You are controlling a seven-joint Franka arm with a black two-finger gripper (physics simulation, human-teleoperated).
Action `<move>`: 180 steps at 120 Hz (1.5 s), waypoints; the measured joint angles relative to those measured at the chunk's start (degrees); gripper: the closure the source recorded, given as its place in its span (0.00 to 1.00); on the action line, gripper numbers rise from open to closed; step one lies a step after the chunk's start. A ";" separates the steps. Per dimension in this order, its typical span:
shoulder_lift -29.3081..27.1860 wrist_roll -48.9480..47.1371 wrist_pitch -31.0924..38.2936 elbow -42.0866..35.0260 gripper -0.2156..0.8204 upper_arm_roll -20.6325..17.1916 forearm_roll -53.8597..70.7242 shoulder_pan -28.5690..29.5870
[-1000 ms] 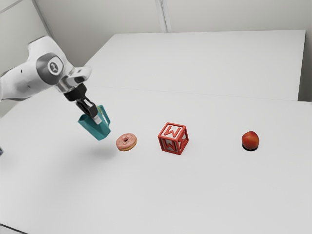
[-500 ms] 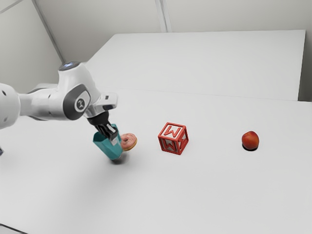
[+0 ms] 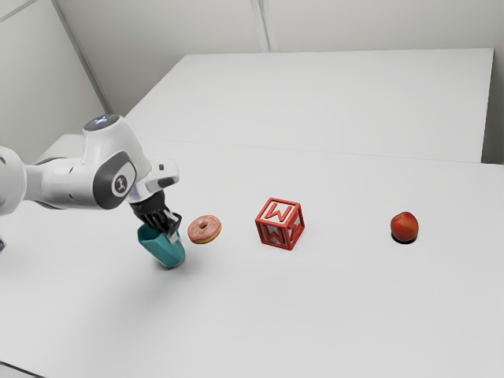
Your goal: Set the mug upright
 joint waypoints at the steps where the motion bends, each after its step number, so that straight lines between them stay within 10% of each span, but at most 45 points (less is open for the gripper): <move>1: 0.00 -0.11 0.02 -0.04 0.97 0.00 0.01 0.00; 34: -0.17 -2.16 0.12 -0.43 0.49 0.02 -0.68 -0.04; 59: -3.23 -3.09 -1.45 1.29 0.31 -0.80 -0.83 -0.67; 130: 6.61 -4.12 -28.58 41.53 0.21 -0.61 -1.53 -1.40; 180: 7.19 -4.27 -35.21 45.09 0.21 -0.67 -1.49 -1.49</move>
